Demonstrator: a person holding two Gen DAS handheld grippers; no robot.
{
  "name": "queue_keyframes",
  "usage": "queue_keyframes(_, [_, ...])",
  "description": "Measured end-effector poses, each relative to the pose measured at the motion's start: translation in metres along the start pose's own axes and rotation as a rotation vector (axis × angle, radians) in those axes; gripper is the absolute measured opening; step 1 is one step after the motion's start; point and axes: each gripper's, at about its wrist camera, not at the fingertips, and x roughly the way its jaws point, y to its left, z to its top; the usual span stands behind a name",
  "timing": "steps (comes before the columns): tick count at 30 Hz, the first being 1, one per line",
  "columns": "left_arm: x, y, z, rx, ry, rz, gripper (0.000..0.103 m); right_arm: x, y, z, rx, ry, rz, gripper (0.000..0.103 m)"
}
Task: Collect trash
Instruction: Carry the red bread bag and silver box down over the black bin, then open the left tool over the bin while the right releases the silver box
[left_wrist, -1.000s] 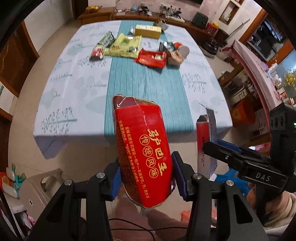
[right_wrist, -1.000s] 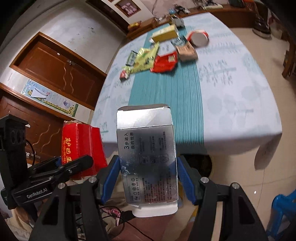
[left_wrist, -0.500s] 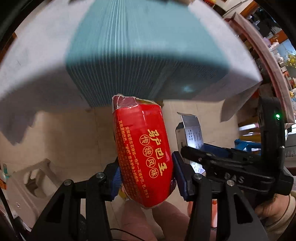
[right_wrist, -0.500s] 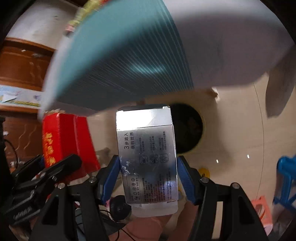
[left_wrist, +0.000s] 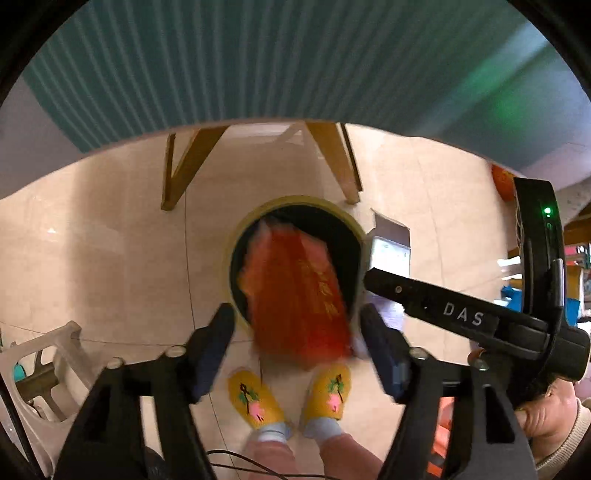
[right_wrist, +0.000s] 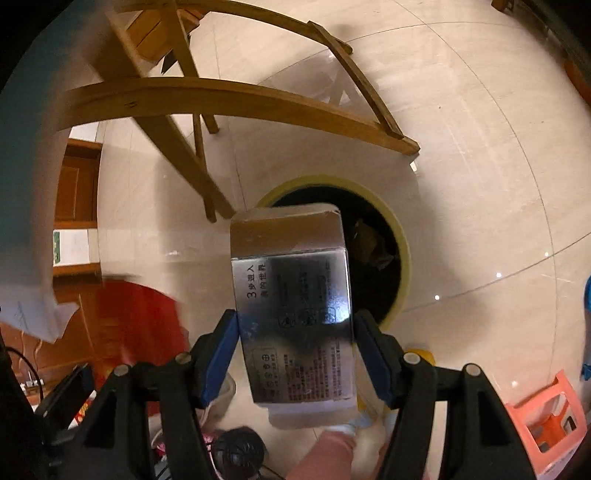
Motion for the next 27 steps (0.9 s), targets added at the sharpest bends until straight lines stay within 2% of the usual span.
queue_keyframes(3, [0.004,0.002,-0.001,-0.016,-0.012,0.012,0.079,0.007,0.000,0.004,0.004,-0.022,-0.004,0.072])
queue_keyframes(13, [-0.024,0.004,0.000,-0.054,-0.071,0.048,0.079,0.004,0.007,-0.010,-0.062,-0.028,-0.010,0.072])
queue_keyframes(27, [-0.102,0.003,0.008,-0.106,-0.105,0.047,0.079,-0.076,0.035,-0.020,-0.113,-0.131,-0.007,0.072])
